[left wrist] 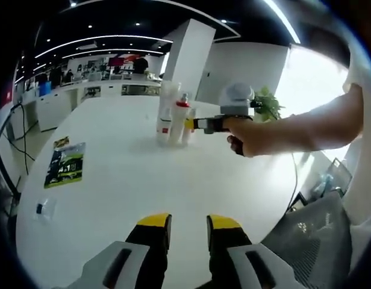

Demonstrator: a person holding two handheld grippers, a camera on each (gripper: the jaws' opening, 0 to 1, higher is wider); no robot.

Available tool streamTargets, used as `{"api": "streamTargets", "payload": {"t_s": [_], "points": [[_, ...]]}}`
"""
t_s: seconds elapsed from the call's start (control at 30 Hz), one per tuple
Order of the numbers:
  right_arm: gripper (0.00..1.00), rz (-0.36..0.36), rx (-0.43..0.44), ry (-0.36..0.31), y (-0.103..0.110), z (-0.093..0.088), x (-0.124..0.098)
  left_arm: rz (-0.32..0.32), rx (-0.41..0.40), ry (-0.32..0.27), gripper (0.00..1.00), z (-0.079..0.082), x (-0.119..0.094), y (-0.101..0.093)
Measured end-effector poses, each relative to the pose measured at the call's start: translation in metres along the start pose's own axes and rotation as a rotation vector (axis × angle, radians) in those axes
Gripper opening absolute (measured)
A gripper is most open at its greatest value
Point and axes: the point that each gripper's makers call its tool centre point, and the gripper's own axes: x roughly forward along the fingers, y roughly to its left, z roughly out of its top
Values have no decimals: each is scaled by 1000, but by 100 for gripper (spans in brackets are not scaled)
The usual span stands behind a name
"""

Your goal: Arrange the skincare products in the storage area until every visible bottle or jar stands upright without overlapping.

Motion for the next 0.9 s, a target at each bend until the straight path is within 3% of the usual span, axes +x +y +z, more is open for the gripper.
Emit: {"api": "streamTargets", "payload": {"t_s": [0.17,0.23,0.4,0.5,0.73,0.9], "points": [[21,3,-21,-18,11,3,6,3,3,-5,25,0,-1,1],[21,-17,-42,-58,10,7,7,7,7,-2,25,0,-1,2],[21,-36,10,-43,11,1,13,1,-6,-14,25,2,-1,1],[21,-73,-22,-57,9,0,13,-3,-5,-26,25,4,-1,0],[21,-118,20,-67,13,3,14,-12,-19,-22,25,4,-1,-1],[21,-151,-9,-61,15,3,14,-9,-13,-25,25,5,-1,-2]]}}
